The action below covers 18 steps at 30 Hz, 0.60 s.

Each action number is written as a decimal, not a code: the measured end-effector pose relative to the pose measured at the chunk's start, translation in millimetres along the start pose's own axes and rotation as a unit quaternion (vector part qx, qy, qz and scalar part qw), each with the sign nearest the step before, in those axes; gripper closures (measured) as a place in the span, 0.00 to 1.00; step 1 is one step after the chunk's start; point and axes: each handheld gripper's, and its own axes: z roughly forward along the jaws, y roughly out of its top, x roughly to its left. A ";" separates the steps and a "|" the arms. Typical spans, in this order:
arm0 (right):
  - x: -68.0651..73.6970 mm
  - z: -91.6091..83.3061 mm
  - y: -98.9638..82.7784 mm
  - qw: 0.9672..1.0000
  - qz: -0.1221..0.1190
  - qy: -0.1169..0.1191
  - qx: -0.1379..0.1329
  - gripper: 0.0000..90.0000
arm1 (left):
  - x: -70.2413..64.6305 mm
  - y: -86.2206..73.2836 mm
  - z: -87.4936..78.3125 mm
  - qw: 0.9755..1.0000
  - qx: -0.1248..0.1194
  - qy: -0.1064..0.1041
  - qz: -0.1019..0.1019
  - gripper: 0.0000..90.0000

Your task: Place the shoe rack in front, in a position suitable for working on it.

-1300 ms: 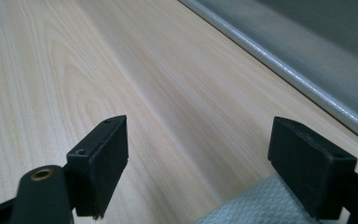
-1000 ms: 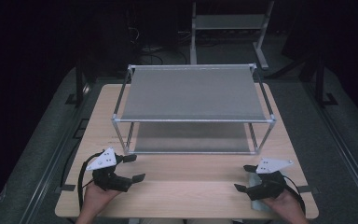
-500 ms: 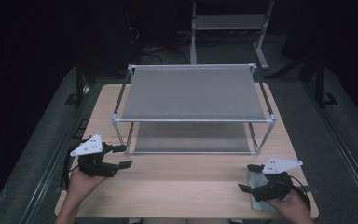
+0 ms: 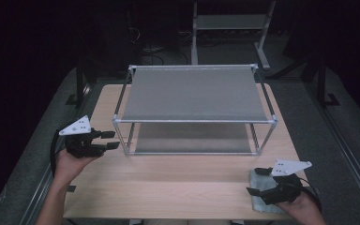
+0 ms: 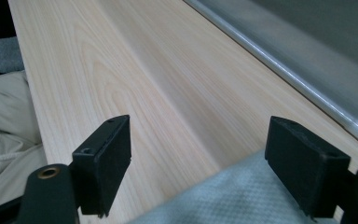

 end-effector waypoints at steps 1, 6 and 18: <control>-2.1 -3.4 -1.8 1.000 0.000 -0.002 0.004 0.25 | 5.7 3.9 3.8 1.000 0.008 0.001 0.001 0.63; -6.1 -8.2 -6.5 1.000 -0.002 -0.003 0.018 0.25 | 14.5 10.8 13.4 0.999 0.031 -0.015 -0.001 0.74; -27.4 -24.6 -20.6 0.998 0.021 -0.030 0.057 0.26 | -3.3 19.2 18.0 0.997 0.043 -0.054 0.035 0.90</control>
